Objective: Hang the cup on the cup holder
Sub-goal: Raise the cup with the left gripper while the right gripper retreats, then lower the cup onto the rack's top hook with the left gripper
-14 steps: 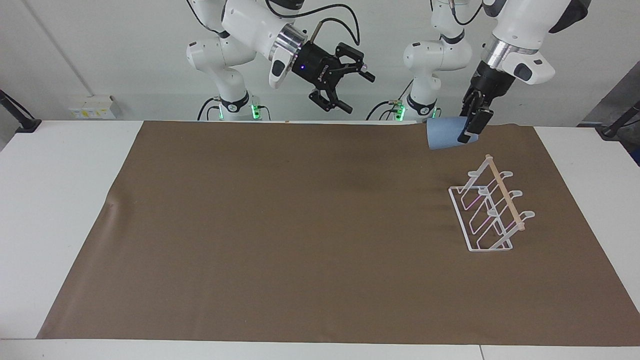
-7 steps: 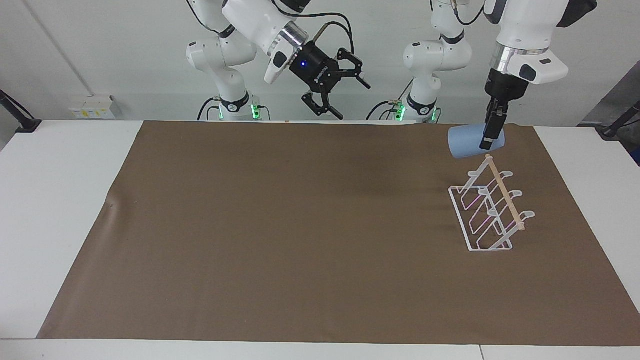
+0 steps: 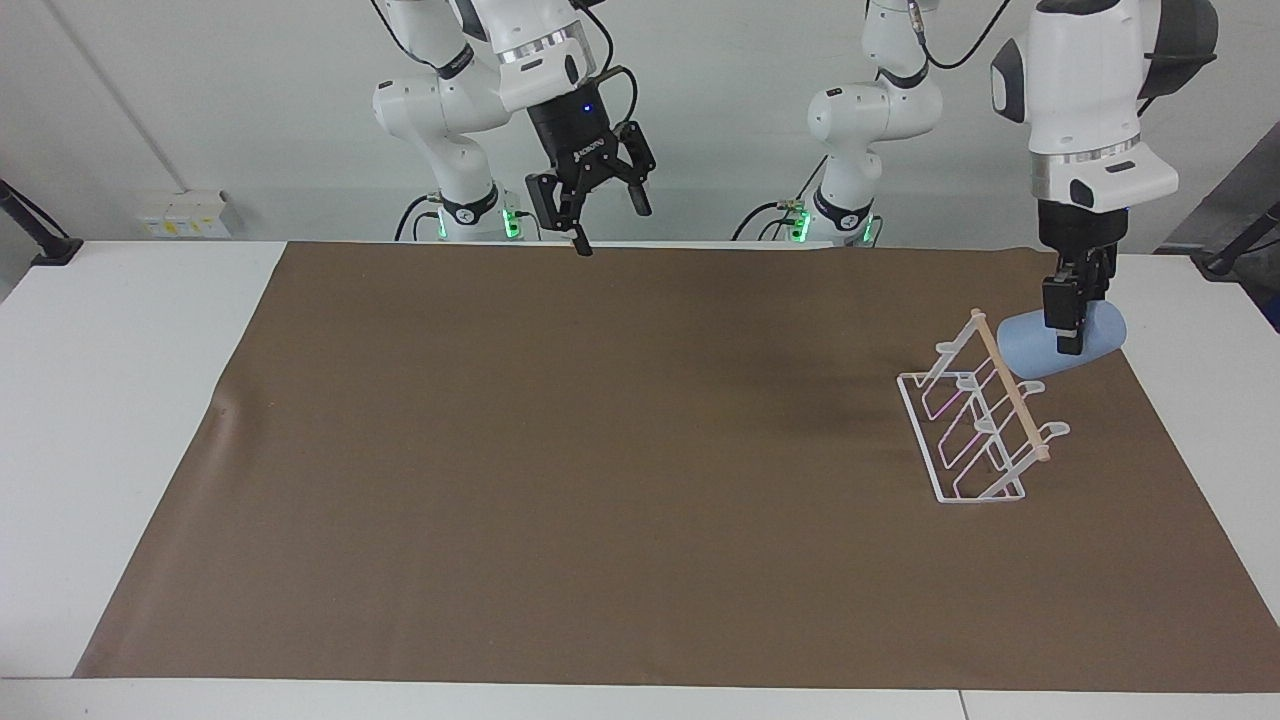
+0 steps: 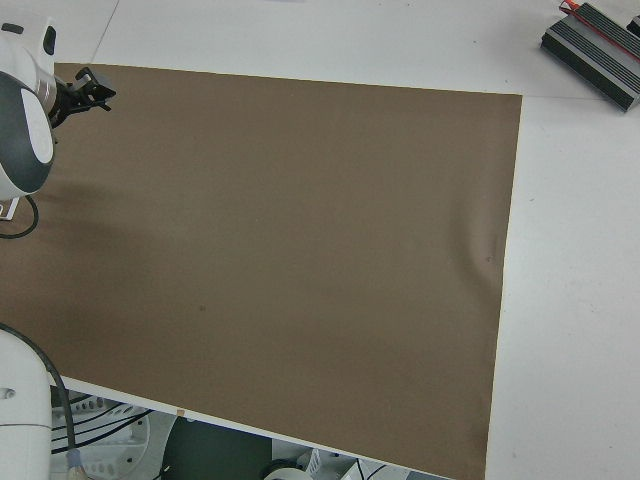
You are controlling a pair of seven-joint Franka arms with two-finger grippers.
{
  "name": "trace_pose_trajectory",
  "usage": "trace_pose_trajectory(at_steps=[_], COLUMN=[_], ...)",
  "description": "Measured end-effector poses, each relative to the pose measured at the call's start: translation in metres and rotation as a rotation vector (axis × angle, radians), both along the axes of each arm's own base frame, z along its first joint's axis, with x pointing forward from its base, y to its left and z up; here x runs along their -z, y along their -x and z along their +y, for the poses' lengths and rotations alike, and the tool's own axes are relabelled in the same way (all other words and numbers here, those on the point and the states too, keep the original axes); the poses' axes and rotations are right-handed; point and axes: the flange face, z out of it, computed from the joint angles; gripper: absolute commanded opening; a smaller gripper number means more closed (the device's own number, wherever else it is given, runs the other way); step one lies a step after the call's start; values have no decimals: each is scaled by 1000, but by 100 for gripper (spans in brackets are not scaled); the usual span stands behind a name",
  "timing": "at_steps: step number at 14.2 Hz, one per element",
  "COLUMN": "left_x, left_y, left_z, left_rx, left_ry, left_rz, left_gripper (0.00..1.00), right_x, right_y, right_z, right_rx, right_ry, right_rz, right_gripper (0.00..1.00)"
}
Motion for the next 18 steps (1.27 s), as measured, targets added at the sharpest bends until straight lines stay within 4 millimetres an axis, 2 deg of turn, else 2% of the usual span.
trace_pose_trajectory(at_steps=[2, 6, 8, 10, 14, 16, 18], left_x=[16, 38, 51, 64, 84, 93, 101], left_y=[-11, -24, -29, -33, -31, -28, -26], left_z=[-2, -3, -3, -3, -7, -9, -11], left_rx=[10, 39, 58, 67, 64, 63, 67], left_ry=[3, -37, -74, -88, -96, -110, -111], left_rz=[-12, -8, -4, 1, 20, 15, 16], left_gripper=[0, 0, 0, 0, 0, 0, 0], right_x=[-5, -22, -20, -13, -4, 5, 18], right_y=[-8, -22, -23, -22, -20, -20, -19], right_z=[-29, -114, -149, -175, -211, -218, -215], right_rx=[42, 230, 318, 383, 457, 491, 551], right_ry=[30, 156, 198, 244, 287, 287, 284], right_rz=[45, 122, 191, 249, 321, 344, 373], right_gripper=[100, 100, 100, 100, 100, 100, 100])
